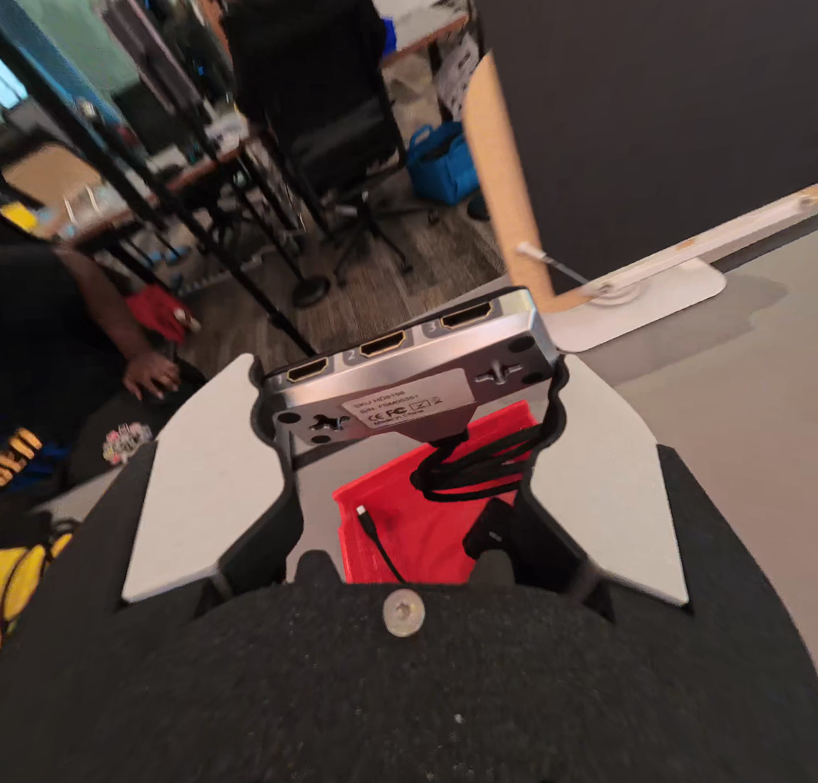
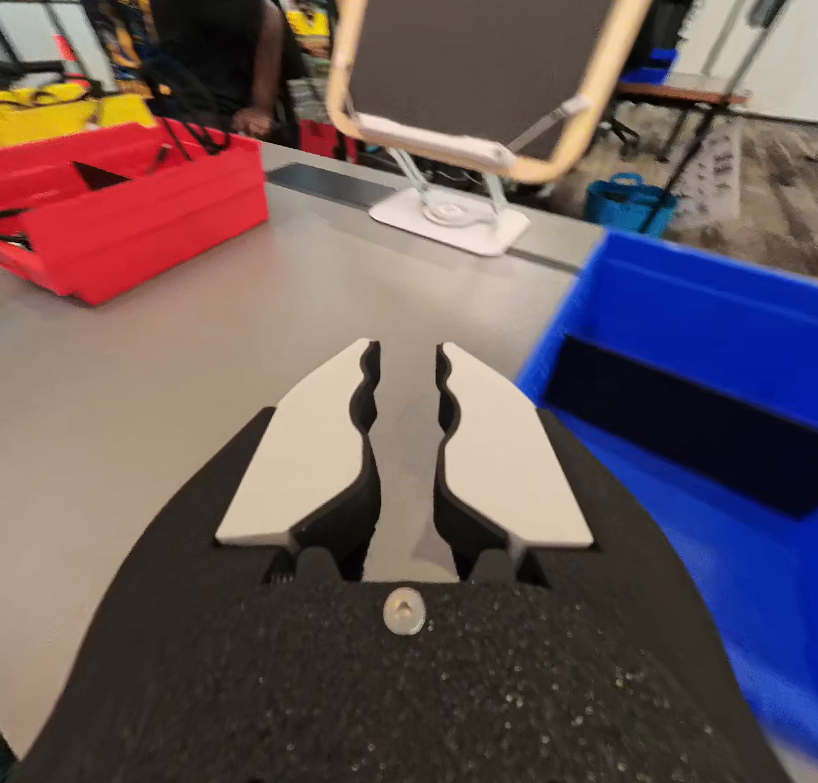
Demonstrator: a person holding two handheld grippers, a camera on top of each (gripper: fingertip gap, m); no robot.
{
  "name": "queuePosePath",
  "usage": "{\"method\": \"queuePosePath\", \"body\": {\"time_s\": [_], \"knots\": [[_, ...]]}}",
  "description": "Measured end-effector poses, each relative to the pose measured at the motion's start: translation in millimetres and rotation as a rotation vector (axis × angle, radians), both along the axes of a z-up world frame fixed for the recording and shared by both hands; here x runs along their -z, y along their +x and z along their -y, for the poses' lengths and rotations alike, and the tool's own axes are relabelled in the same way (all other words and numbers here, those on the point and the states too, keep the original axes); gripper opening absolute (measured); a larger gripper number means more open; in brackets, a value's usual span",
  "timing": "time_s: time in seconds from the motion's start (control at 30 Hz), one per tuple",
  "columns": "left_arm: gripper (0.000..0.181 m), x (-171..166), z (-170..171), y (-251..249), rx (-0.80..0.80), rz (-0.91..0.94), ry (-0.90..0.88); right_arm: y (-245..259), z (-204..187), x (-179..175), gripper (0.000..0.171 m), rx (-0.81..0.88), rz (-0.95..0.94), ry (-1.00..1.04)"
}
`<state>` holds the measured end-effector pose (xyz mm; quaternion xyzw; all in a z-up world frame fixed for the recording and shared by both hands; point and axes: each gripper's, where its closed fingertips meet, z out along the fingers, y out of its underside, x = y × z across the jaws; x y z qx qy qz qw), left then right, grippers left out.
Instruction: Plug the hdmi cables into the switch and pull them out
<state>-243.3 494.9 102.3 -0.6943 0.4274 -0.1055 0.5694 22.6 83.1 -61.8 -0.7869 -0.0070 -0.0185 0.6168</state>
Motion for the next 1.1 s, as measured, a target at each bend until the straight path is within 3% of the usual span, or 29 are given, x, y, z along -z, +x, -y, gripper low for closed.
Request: {"method": "queuePosePath", "body": {"time_s": [0.13, 0.27, 0.37, 0.47, 0.53, 0.57, 0.7, 0.8, 0.9, 1.1], "knots": [[0.118, -30.9, 58.5, 33.4, 0.053, -0.06, 0.179, -49.4, -59.5, -59.4, 0.031, -0.213, 0.044, 0.072], [0.118, -37.9, 127.1, 71.6, 0.142, -0.097, 0.337, -93.5, -113.9, -126.1, 0.043, -0.397, -0.014, 0.174], [0.118, -20.0, 179.0, 100.6, 0.226, -0.133, 0.407, -126.3, -148.7, -146.1, 0.061, -0.58, -0.211, 0.138], [0.118, 17.6, 220.5, 127.1, 0.307, -0.198, 0.432, -155.1, -163.1, -133.9, 0.068, -0.781, -0.403, 0.01], [0.118, 46.8, 235.2, 138.9, 0.316, -0.287, 0.496, -169.8, -156.5, -115.5, 0.033, -0.9, -0.492, -0.122], [0.117, 57.9, 237.4, 140.9, 0.299, -0.329, 0.533, -165.9, -157.3, -98.5, 0.025, -0.875, -0.461, -0.188], [0.115, 86.5, 251.8, 147.4, 0.356, -0.323, 0.477, -154.7, -145.6, -68.4, 0.023, -0.816, -0.358, -0.199], [0.094, 85.8, 259.8, 142.5, 0.361, -0.335, 0.557, -139.5, -136.0, -63.5, 0.023, -0.741, -0.193, -0.167], [0.07, 78.9, 272.4, 138.0, 0.427, -0.274, 0.537, -113.7, -127.7, -80.6, 0.022, -0.63, -0.035, -0.096], [0.079, 66.2, 277.8, 138.1, 0.517, -0.19, 0.286, -62.5, -109.3, -161.7, 0.022, -0.376, 0.417, 0.071]]}}
